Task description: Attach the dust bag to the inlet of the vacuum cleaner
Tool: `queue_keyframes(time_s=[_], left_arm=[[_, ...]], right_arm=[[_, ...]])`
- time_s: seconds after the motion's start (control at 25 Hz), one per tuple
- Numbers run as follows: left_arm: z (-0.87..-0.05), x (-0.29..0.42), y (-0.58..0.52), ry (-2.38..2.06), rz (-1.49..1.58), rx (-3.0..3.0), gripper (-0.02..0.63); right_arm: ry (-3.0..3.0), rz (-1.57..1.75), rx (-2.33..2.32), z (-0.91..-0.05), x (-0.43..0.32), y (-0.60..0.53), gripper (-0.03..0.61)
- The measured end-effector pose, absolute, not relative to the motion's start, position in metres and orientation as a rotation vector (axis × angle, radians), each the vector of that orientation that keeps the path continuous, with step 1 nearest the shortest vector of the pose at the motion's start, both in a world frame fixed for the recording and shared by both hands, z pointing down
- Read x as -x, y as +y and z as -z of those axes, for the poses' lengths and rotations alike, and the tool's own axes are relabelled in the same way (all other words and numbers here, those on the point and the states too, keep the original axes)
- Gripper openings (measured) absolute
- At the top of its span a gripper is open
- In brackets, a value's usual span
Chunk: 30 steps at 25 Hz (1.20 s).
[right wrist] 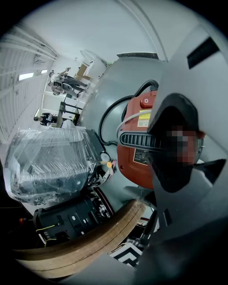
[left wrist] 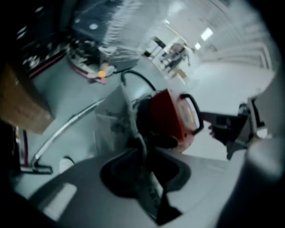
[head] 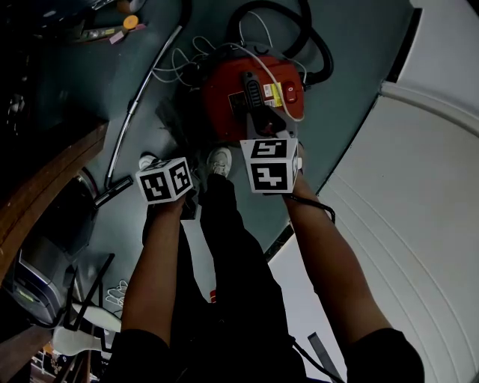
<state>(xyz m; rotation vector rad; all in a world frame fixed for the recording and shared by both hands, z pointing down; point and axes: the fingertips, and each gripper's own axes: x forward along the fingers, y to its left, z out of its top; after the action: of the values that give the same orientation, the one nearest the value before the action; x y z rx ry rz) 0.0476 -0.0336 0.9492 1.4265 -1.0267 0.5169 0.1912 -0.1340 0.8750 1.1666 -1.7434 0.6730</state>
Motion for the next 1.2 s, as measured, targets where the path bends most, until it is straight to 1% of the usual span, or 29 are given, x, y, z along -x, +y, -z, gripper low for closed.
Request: queue_keyframes(time_s=[0.12, 0.28, 0.4, 0.48, 0.52, 0.56, 0.6, 0.68, 0.72, 0.76, 0.8, 0.84, 1.0, 1.2], left_arm=[[-0.948, -0.055, -0.03, -0.967, -0.638, -1.535, 0.072], [-0.948, -0.052, -0.031, -0.987, -0.53, -1.486, 0.077], [-0.946, -0.05, -0.032, -1.043, -0.555, -1.493, 0.09], [-0.94, -0.05, -0.035, -1.089, -0.614, -1.555, 0.137], [-0.933, -0.05, -0.038, -1.118, -0.639, -1.604, 0.21], [-0.924, -0.05, -0.042, -1.15, -0.661, -1.659, 0.27], [-0.913, -0.049, -0.046, -1.181, -0.68, -1.713, 0.272], [-0.888, -0.047, -0.052, -1.234, -0.695, -1.792, 0.258], [-0.875, -0.046, -0.053, -1.248, -0.695, -1.812, 0.218], [-0.865, -0.045, -0.054, -1.251, -0.695, -1.818, 0.119], [-0.857, -0.044, -0.056, -1.248, -0.694, -1.816, 0.015], [-0.85, -0.042, -0.059, -1.243, -0.692, -1.814, 0.0], [-0.814, -0.035, -0.081, -1.279, -0.696, -1.846, 0.0], [-0.731, -0.036, -0.111, -1.377, -0.612, -1.954, 0.0]], right_arm=[[-1.738, -0.669, -1.177, -0.876, -0.193, -0.133, 0.127], [-1.743, -0.674, -1.177, -0.875, -0.192, -0.133, 0.127], [-1.758, -0.692, -1.209, -0.875, -0.19, -0.133, 0.13], [-1.767, -0.743, -1.25, -0.871, -0.19, -0.13, 0.138], [-1.771, -0.768, -1.289, -0.866, -0.19, -0.128, 0.149], [-1.773, -0.781, -1.334, -0.86, -0.191, -0.126, 0.162], [-1.774, -0.786, -1.376, -0.854, -0.193, -0.123, 0.164], [-1.782, -0.817, -1.421, -0.843, -0.194, -0.114, 0.158], [-1.793, -0.853, -1.422, -0.838, -0.192, -0.108, 0.121], [-1.809, -0.892, -1.413, -0.832, -0.189, -0.102, 0.053], [-1.83, -0.926, -1.405, -0.827, -0.186, -0.097, 0.012], [-1.852, -0.946, -1.405, -0.82, -0.181, -0.095, 0.001], [-1.916, -0.94, -1.428, -0.783, -0.169, -0.097, -0.002], [-1.968, -0.88, -1.451, -0.722, -0.154, -0.104, -0.002]])
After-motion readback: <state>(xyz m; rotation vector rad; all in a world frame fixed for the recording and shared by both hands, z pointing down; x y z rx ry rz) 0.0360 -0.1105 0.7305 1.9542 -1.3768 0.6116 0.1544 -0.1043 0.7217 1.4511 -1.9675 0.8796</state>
